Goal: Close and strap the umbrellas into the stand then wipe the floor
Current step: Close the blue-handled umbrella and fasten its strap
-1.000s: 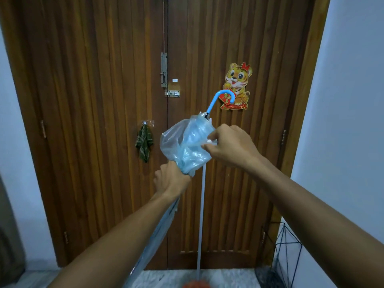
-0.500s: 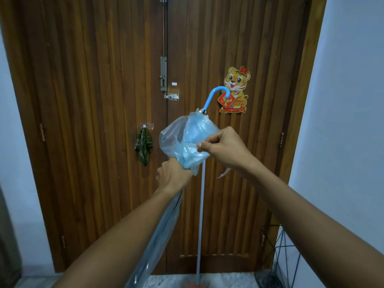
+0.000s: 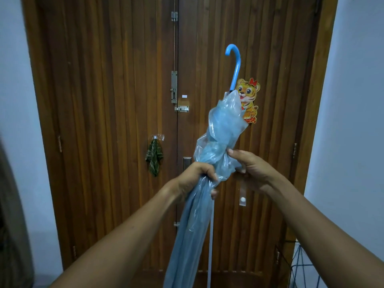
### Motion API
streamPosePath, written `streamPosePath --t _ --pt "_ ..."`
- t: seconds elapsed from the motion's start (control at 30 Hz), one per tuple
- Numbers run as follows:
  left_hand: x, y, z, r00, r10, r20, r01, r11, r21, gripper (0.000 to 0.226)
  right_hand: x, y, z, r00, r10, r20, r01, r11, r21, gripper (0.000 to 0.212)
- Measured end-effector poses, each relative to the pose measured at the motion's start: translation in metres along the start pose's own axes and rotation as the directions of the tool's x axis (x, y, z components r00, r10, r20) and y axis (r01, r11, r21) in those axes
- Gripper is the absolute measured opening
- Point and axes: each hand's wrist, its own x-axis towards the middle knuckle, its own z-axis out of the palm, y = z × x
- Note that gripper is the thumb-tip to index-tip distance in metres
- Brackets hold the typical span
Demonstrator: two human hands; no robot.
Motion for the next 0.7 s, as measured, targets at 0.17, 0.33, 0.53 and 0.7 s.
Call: streamPosePath --t 0.17,0.33,0.53,0.7 --pt "-0.001 0.010 0.006 0.995 -0.028 0.097 0.036 0.996 -0.079 0.041 0.011 -0.002 -0.010 0.990 -0.074 0.120 0.060 0.991 0.123 0.041" --pt "0.001 0.008 -0.001 0.993 -0.060 0.099 0.063 0.998 -0.018 0.039 0.014 -0.005 -0.003 0.988 -0.146 0.045 0.134 0.968 0.212 0.037" --pt "0.015 -0.017 -0.007 0.950 0.170 -0.260 -0.124 0.975 0.184 0.080 0.017 -0.002 0.000 0.880 -0.336 -0.335 0.237 0.923 -0.303 0.031" --pt "0.030 -0.035 0.007 0.834 0.329 -0.442 -0.152 0.908 0.390 0.051 0.015 -0.003 0.016 0.949 -0.284 -0.133 0.181 0.843 -0.506 0.032"
